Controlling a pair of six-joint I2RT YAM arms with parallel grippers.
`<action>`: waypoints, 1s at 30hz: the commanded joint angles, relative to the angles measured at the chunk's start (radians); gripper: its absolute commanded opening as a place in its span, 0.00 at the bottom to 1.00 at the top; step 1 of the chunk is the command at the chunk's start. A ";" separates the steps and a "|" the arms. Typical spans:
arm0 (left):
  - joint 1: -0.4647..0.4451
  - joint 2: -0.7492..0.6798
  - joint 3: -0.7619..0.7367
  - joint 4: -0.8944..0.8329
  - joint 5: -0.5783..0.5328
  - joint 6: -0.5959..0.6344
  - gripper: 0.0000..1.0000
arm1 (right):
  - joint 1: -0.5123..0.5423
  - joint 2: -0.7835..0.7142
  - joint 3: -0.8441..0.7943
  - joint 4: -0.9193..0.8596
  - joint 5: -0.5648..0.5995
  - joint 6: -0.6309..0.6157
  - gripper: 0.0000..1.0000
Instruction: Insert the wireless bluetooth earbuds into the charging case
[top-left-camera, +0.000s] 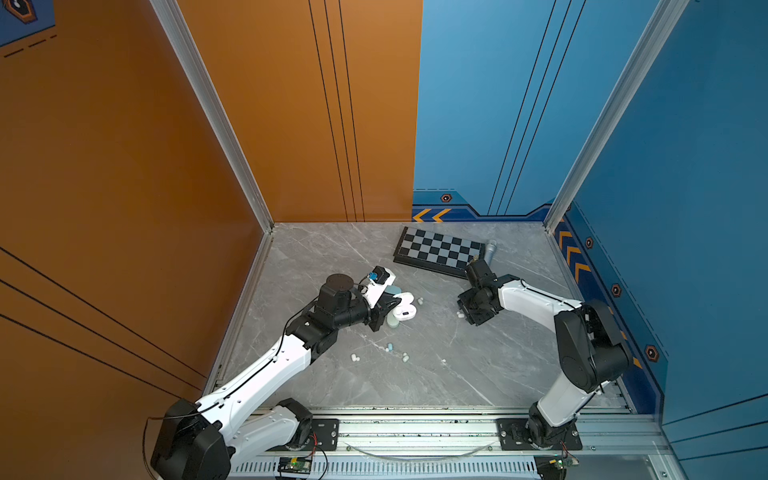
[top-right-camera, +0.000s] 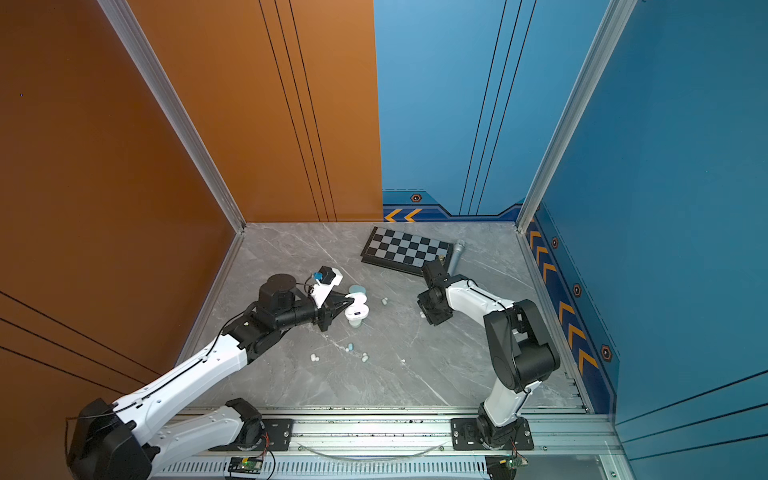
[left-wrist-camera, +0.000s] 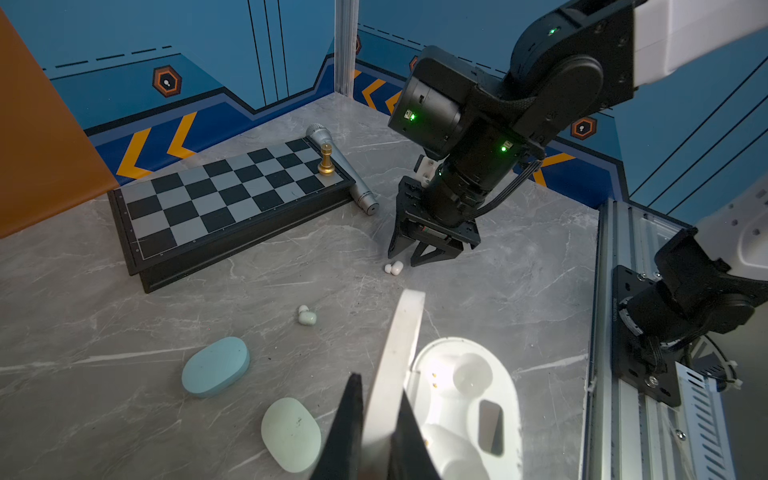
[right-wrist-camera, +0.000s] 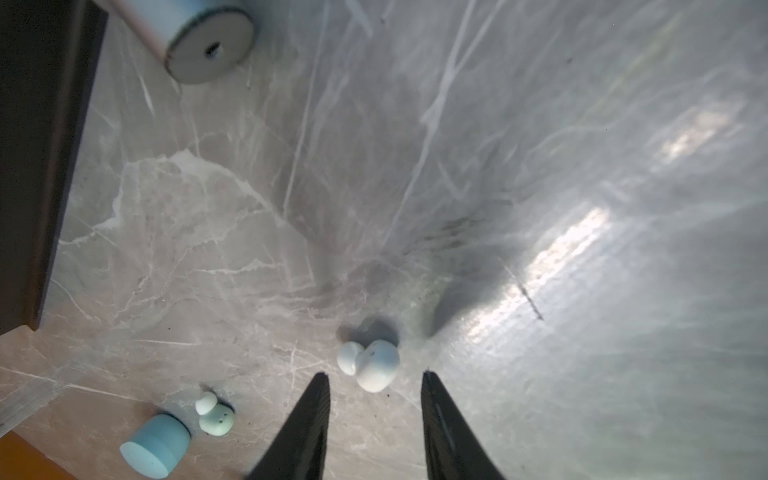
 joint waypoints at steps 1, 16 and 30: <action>-0.009 -0.009 -0.011 0.015 -0.014 0.025 0.00 | -0.006 0.034 0.030 -0.002 0.021 0.034 0.39; -0.009 -0.031 -0.015 -0.031 -0.029 0.057 0.00 | -0.005 0.094 0.051 0.000 0.045 0.031 0.30; -0.012 -0.027 -0.007 -0.046 -0.029 0.058 0.00 | -0.008 0.097 0.050 0.000 0.062 -0.056 0.20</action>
